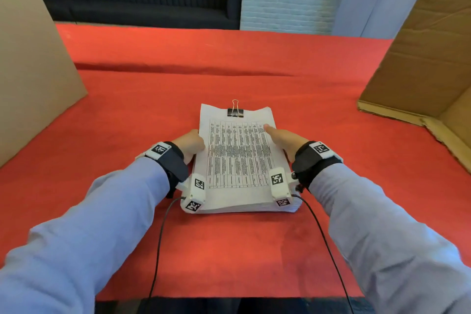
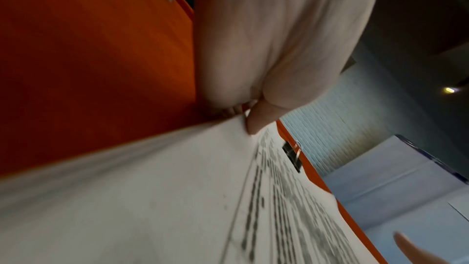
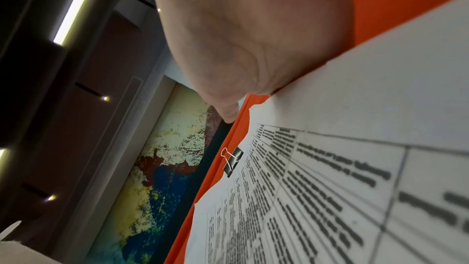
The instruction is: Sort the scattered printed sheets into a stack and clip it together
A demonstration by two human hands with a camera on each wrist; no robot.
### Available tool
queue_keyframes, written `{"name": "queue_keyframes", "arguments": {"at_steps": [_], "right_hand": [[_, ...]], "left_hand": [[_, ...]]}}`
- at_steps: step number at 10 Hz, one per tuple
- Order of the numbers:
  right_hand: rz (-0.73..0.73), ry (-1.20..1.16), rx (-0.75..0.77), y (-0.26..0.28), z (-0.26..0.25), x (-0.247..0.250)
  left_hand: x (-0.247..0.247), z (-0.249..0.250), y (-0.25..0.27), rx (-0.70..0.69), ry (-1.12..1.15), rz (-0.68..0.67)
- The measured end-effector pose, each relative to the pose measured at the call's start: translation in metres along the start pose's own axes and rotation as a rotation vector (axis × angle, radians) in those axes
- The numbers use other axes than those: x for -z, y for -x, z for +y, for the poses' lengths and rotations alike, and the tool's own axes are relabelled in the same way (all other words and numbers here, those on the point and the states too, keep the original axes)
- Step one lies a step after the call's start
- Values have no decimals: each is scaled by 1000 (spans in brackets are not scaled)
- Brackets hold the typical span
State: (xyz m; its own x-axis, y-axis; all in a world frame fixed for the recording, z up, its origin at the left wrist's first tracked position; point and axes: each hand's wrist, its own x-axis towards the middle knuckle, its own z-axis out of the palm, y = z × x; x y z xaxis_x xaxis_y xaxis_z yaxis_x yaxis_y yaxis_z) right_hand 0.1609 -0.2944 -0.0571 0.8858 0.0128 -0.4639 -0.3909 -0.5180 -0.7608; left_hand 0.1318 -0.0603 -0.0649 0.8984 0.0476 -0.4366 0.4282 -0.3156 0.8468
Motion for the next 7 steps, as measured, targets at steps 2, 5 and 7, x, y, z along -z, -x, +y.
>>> {"name": "queue_keyframes", "arguments": {"at_steps": [2, 5, 7], "right_hand": [[107, 149, -52, 22, -8, -13], [104, 230, -44, 12, -8, -10], [322, 169, 22, -11, -27, 10]], "left_hand": [[10, 6, 2, 28, -47, -38], [8, 8, 1, 64, -24, 10], [18, 25, -21, 79, -25, 241]]}}
